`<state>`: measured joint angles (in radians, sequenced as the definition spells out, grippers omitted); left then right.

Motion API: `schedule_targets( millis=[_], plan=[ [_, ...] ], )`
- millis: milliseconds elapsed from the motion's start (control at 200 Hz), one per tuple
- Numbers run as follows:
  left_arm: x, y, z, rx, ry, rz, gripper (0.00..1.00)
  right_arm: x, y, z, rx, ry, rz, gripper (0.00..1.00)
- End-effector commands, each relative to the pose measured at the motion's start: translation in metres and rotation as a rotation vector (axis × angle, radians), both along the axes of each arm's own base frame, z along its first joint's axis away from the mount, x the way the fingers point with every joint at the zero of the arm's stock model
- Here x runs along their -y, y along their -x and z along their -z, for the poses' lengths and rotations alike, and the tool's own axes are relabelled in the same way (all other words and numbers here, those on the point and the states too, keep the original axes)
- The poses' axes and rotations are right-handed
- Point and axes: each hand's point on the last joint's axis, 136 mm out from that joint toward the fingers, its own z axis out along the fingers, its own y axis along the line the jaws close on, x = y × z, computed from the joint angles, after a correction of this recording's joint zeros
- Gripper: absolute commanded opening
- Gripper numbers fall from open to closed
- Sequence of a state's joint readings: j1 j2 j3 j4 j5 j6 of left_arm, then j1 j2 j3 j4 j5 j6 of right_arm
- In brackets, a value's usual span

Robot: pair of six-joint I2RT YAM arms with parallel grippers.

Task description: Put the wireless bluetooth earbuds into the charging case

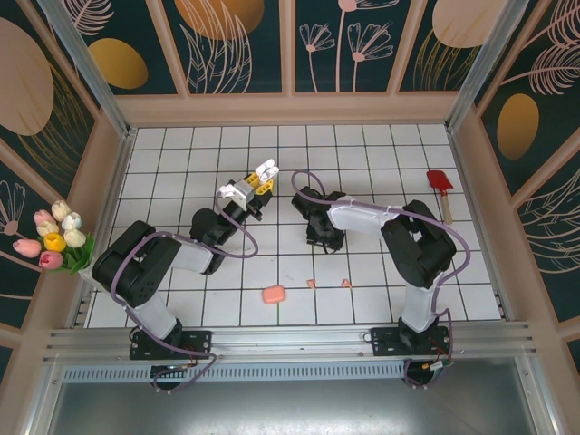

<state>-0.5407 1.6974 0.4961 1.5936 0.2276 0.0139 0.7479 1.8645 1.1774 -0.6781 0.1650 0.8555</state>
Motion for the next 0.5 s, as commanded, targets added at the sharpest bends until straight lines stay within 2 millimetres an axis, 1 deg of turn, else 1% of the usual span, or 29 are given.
schedule_targets(
  millis=[0, 210, 495],
  plan=[
    [-0.012, 0.022, -0.051, 0.192, 0.129, 0.007, 0.00, 0.004, 0.010, 0.011, -0.040, 0.022, 0.012, 0.44],
    [-0.012, 0.022, -0.051, 0.193, 0.130, 0.007, 0.00, 0.007, 0.013, 0.014, -0.045, 0.026, 0.013, 0.40],
    [-0.011, 0.022, -0.051, 0.192, 0.130, 0.008, 0.00, 0.014, 0.016, 0.012, -0.037, 0.022, 0.010, 0.34]
  ],
)
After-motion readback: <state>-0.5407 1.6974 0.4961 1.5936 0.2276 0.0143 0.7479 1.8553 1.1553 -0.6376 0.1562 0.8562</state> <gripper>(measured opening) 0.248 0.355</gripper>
